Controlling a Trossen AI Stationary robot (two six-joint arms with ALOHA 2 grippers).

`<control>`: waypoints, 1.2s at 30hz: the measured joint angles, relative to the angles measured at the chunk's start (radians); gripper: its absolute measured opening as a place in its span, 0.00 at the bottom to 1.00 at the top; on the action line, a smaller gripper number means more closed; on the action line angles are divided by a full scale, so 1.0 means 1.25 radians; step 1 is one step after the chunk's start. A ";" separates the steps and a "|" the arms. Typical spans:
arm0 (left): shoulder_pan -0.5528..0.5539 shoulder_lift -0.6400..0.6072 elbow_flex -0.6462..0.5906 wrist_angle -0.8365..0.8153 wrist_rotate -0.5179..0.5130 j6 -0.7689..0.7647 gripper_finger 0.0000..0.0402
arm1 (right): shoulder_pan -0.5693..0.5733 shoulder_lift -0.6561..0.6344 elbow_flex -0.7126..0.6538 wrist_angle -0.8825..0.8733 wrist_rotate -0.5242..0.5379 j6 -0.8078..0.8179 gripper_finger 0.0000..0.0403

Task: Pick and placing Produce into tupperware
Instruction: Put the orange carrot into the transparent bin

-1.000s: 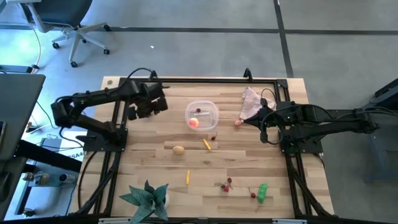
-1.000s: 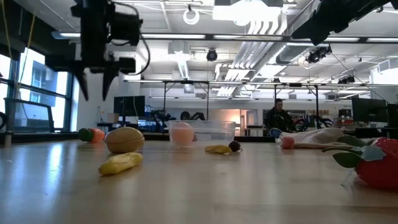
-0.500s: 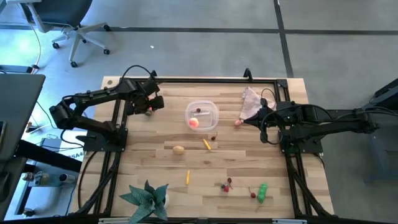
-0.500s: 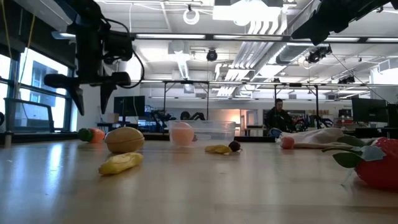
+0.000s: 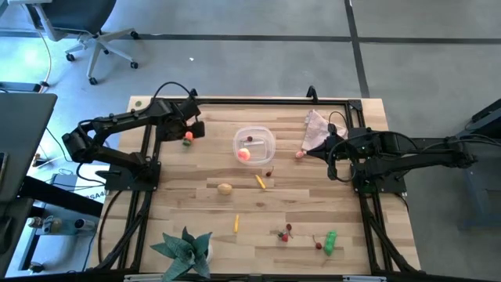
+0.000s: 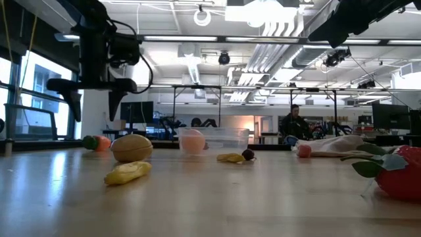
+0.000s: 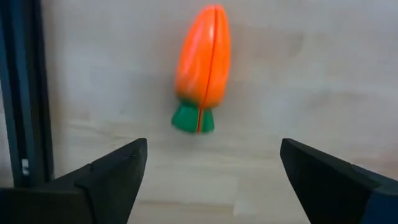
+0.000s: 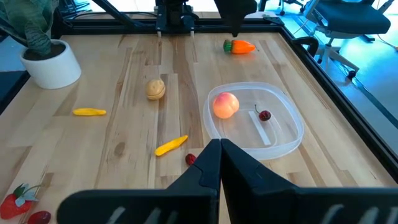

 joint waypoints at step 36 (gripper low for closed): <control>0.065 0.105 -0.101 0.224 -0.068 0.061 0.79 | 0.000 0.000 0.000 0.000 0.000 0.000 0.00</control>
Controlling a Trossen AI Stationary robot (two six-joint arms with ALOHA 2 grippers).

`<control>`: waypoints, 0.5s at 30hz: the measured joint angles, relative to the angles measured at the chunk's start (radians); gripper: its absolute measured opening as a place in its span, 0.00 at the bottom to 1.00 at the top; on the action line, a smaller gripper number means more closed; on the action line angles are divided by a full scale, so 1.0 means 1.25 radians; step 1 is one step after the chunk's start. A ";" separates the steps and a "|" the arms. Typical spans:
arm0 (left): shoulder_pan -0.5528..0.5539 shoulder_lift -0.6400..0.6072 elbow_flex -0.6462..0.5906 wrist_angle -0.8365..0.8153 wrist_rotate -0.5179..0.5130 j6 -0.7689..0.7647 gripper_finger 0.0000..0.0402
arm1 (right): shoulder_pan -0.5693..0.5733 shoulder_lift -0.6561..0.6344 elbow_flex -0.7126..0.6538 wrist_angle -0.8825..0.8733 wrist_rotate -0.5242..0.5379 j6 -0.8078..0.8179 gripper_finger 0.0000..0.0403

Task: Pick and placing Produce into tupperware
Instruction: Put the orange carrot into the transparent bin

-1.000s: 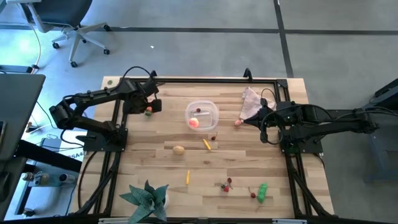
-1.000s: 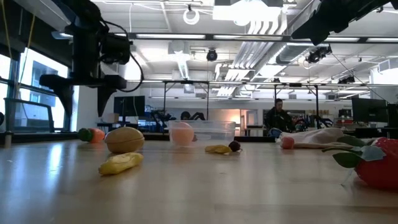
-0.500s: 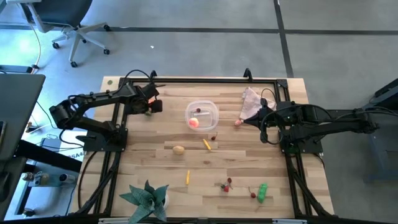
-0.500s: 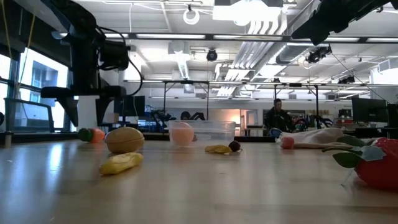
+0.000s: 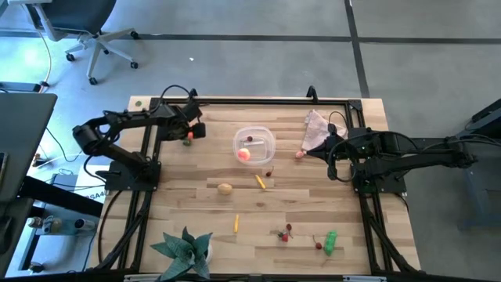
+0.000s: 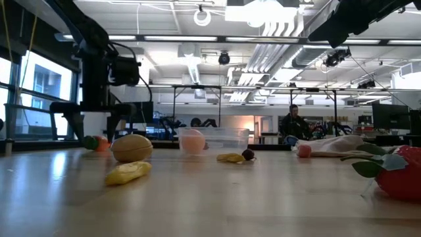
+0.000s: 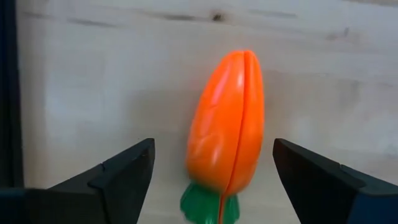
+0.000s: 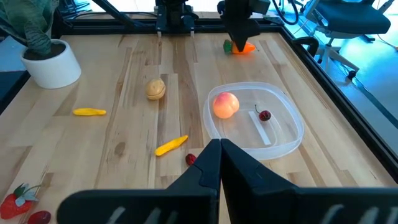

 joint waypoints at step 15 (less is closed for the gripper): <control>-0.002 0.026 0.000 0.042 -0.015 0.048 0.66 | 0.000 0.000 0.000 0.000 0.000 0.000 0.00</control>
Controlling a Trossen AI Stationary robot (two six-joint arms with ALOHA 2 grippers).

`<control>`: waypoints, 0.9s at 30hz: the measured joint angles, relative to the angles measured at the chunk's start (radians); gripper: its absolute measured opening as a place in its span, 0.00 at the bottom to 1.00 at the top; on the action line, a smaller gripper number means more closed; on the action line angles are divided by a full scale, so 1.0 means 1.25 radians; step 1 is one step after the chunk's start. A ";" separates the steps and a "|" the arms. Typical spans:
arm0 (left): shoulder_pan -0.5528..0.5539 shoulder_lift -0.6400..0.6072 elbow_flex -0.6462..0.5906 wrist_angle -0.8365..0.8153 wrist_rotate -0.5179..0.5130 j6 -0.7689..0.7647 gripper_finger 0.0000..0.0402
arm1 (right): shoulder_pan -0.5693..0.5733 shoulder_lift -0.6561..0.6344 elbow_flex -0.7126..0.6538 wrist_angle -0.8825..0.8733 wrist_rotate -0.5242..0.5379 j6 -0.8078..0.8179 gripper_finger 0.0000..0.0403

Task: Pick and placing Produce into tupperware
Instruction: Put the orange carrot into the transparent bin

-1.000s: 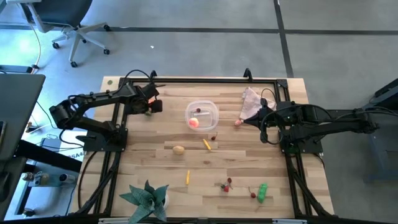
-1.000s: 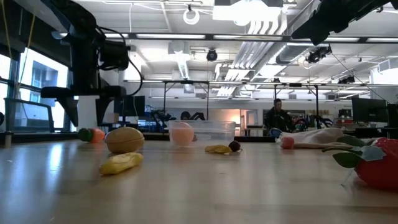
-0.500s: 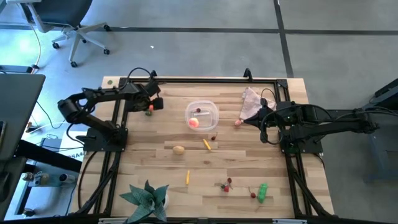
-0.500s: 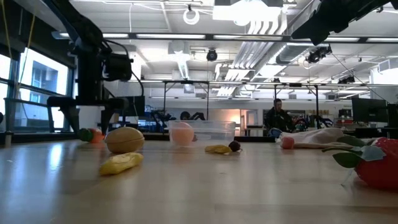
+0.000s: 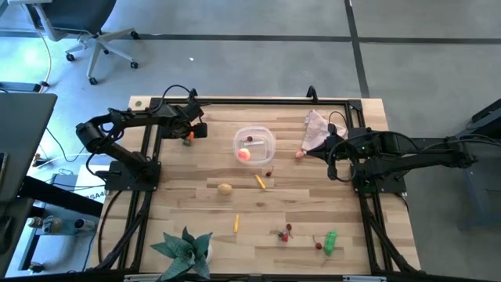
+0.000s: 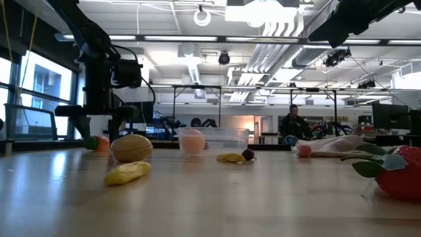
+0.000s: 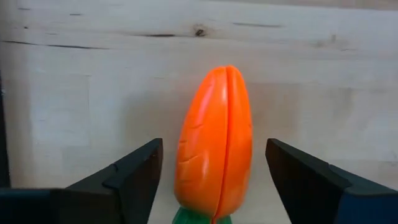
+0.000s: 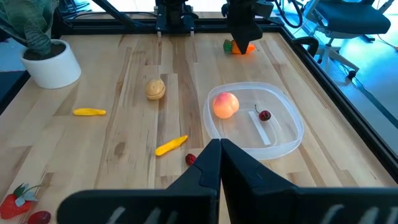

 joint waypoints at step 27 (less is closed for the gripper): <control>0.000 0.000 -0.042 0.048 0.005 0.002 0.44 | 0.000 0.000 0.000 0.000 0.000 0.000 0.00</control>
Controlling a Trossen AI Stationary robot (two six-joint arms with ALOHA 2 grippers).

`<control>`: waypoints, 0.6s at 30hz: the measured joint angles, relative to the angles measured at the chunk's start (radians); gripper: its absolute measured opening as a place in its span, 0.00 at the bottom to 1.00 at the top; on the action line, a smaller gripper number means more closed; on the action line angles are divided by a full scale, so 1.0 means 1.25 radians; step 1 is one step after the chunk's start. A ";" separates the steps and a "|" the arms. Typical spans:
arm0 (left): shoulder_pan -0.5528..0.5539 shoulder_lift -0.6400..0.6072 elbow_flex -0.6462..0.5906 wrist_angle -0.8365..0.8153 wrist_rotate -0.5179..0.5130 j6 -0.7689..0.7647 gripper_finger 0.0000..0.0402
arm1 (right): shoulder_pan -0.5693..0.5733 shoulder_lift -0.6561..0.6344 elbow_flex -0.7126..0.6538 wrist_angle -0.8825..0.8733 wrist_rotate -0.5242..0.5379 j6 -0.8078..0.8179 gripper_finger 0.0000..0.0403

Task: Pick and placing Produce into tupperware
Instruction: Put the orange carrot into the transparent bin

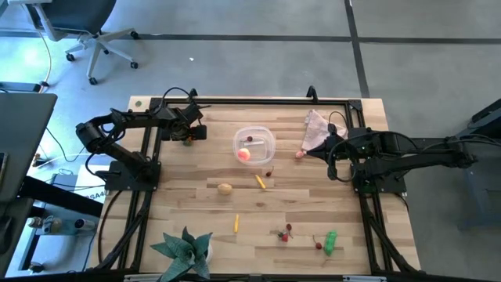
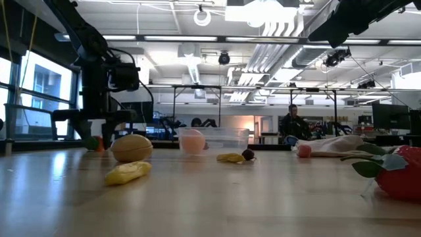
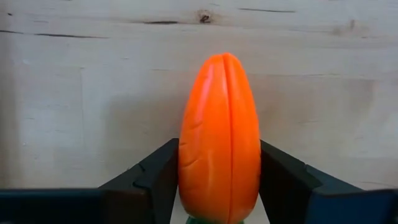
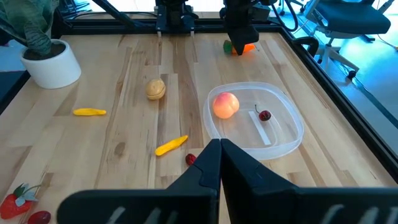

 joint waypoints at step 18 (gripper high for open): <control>0.000 0.000 0.000 -0.007 0.000 -0.018 0.42 | 0.000 0.000 0.000 0.000 0.000 0.000 0.00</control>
